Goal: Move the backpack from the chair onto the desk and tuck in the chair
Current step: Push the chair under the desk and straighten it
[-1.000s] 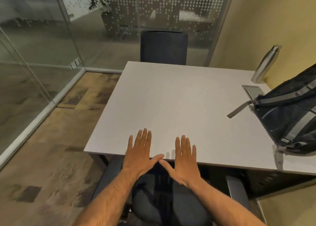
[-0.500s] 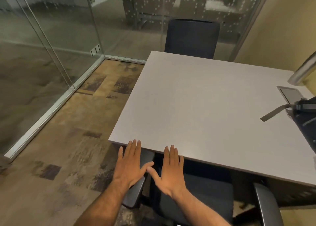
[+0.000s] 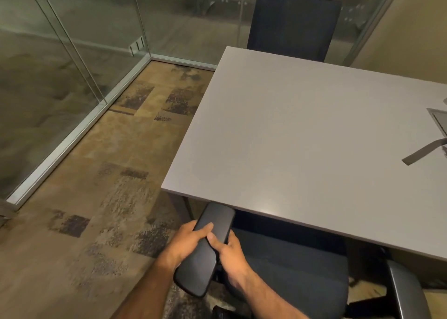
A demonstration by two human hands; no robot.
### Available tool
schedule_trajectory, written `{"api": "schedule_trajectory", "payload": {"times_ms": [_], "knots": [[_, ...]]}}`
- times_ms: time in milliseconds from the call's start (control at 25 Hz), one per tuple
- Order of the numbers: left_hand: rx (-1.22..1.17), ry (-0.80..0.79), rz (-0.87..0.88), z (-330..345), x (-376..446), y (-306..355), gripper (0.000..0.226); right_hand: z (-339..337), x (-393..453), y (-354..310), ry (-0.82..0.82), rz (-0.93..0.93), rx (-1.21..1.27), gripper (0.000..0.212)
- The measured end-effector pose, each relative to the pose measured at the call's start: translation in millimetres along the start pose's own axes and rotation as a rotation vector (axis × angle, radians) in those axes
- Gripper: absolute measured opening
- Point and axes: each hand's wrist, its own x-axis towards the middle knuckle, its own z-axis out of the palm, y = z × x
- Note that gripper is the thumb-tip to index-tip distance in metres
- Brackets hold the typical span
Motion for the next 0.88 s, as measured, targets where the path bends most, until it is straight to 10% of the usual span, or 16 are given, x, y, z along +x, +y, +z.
{"api": "schedule_trajectory", "payload": {"times_ms": [880], "knots": [[-0.162, 0.042, -0.176, 11, 49, -61, 0.017, -29, 58, 58, -0.070, 0.126, -0.161, 0.065]]}}
